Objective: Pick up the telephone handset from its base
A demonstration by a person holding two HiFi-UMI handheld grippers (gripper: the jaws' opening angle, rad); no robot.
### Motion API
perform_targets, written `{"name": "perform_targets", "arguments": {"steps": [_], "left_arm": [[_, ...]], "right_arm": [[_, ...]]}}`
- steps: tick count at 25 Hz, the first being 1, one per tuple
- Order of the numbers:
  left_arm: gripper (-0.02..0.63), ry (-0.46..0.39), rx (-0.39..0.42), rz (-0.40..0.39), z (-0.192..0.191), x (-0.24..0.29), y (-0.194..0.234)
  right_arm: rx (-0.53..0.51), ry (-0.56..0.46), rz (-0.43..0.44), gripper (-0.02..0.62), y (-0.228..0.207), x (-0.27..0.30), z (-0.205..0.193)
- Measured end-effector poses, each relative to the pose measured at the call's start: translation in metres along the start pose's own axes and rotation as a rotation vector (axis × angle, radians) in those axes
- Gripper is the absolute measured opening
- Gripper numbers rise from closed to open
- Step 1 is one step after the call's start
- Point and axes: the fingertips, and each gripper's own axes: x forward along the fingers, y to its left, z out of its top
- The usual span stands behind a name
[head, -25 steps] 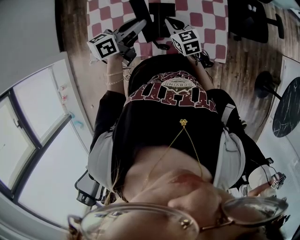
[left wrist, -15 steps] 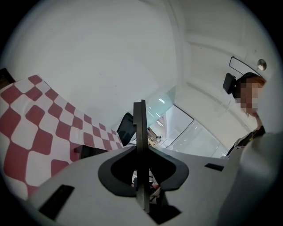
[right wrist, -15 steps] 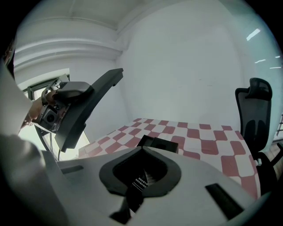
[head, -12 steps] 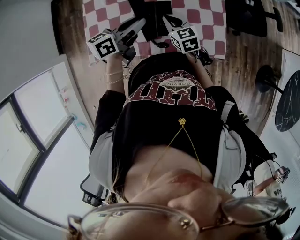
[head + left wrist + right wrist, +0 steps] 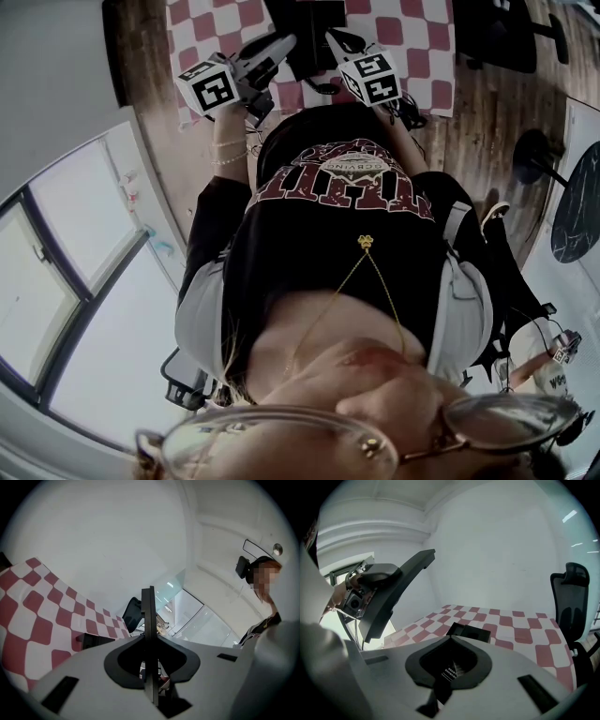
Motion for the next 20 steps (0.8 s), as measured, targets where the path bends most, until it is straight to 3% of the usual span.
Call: {"name": "perform_targets", "arguments": {"steps": [20], "left_arm": [[0.081, 0.022, -0.008, -0.011, -0.0031, 0.0027, 0.0031]], "right_arm": [[-0.005, 0.008, -0.011, 0.018, -0.0018, -0.0007, -0.0029]]}}
